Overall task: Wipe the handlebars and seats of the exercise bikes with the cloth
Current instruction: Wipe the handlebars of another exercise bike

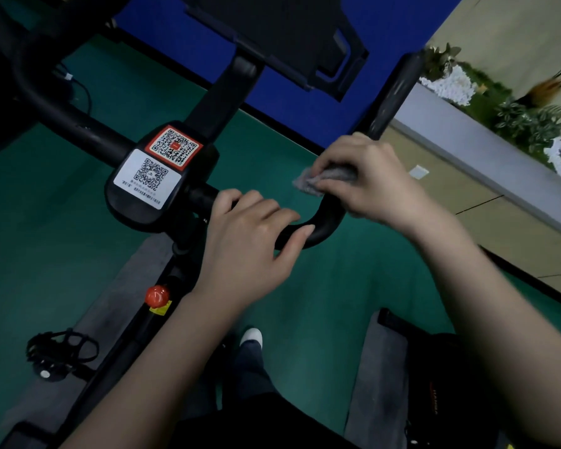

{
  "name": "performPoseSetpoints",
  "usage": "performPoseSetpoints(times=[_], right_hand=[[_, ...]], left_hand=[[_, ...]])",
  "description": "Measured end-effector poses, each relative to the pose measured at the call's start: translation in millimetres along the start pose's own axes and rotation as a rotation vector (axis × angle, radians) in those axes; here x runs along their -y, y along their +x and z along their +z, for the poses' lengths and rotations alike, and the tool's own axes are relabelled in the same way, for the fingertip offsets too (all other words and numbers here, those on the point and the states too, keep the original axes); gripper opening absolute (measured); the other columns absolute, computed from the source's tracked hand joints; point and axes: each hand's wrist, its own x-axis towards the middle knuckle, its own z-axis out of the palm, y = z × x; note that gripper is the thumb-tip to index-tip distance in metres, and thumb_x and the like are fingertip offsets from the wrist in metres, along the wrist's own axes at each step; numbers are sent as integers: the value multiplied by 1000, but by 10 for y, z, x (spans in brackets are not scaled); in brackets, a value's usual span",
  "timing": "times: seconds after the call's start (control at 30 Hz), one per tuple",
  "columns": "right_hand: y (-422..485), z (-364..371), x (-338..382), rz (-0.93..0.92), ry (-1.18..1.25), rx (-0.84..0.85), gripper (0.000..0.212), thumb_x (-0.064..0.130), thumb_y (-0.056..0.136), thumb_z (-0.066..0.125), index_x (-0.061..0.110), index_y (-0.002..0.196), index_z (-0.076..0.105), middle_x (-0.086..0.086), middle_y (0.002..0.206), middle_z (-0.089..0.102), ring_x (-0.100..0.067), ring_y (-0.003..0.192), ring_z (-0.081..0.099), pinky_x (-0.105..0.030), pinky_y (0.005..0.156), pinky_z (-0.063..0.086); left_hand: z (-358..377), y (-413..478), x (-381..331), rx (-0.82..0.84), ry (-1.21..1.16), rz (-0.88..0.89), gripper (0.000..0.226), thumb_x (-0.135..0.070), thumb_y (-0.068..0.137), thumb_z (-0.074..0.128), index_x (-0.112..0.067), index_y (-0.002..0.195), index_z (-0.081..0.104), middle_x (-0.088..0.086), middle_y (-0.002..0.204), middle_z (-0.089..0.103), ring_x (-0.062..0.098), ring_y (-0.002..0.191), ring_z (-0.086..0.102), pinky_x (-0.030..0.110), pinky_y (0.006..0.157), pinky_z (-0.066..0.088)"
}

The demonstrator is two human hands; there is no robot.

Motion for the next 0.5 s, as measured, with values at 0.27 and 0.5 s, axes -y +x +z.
performPoseSetpoints(times=[0.27, 0.5], right_hand=[[-397, 753, 265, 460, 687, -1004, 10, -1, 88, 61, 7, 93, 58, -14, 94, 59, -20, 90, 57, -30, 82, 48], [-330, 818, 285, 620, 1044, -1179, 9, 7, 91, 59, 15, 93, 56, -2, 92, 59, -13, 86, 58, -35, 81, 52]], left_hand=[[43, 145, -172, 50, 103, -33, 37, -40, 96, 46, -13, 99, 71, 2, 80, 68, 25, 78, 59, 38, 91, 37], [129, 201, -228, 102, 90, 12, 35, -38, 94, 48, -13, 105, 70, 2, 82, 70, 24, 77, 63, 39, 85, 43]])
